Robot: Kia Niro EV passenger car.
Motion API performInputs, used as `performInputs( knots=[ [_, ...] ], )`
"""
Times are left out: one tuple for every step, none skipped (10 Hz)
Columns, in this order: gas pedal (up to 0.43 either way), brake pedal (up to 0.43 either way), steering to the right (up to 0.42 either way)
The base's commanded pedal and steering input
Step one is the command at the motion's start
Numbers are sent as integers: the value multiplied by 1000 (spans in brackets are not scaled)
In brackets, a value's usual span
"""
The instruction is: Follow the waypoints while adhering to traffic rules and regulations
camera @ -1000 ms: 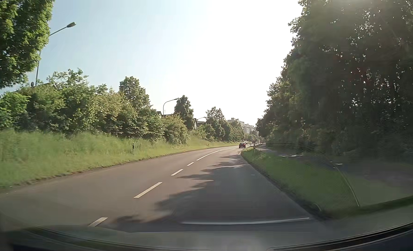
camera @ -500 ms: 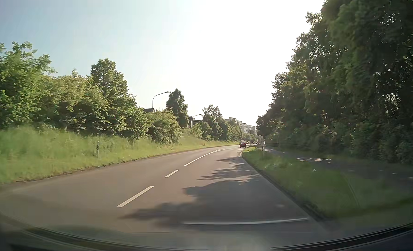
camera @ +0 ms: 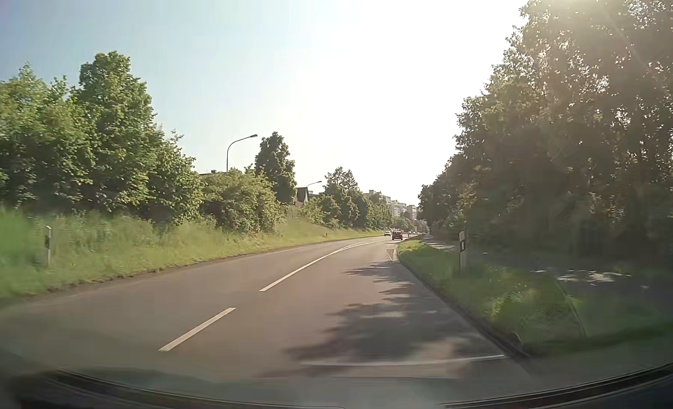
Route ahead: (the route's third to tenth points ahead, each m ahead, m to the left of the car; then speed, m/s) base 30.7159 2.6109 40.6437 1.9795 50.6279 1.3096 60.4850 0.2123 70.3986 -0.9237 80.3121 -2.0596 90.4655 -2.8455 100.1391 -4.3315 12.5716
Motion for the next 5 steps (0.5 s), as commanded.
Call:
performInputs(
  knots=[
    [28,30,6],
    [28,30,6],
    [28,30,6],
    [28,30,6],
    [28,24,6]
  ],
)
